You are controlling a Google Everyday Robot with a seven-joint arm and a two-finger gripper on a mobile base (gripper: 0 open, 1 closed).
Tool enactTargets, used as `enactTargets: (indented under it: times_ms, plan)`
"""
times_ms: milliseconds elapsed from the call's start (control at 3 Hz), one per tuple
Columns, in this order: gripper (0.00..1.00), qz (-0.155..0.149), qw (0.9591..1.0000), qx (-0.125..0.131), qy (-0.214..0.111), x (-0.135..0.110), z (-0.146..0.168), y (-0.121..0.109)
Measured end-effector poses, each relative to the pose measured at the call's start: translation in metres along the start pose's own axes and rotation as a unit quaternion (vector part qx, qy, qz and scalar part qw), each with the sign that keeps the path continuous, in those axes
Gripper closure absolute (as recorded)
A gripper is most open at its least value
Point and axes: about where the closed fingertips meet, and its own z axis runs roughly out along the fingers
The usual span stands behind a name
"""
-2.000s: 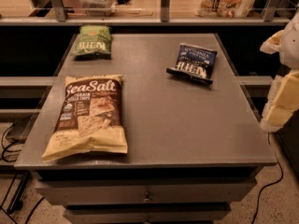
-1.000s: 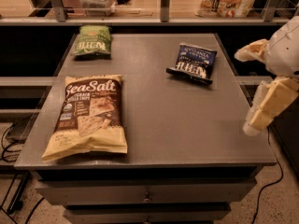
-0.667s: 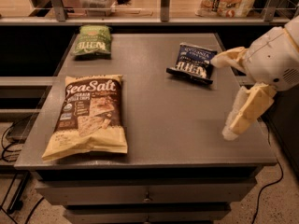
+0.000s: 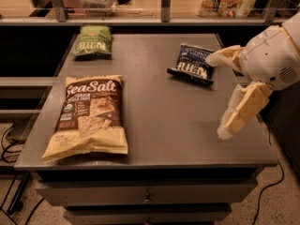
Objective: Move brown chip bag near green jalapeno chip bag
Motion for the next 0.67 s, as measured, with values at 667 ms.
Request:
enactTargets:
  times_ms: [667]
  plan:
    - [0.00, 0.008, 0.9996, 0.005, -0.025, -0.016, 0.071, -0.004]
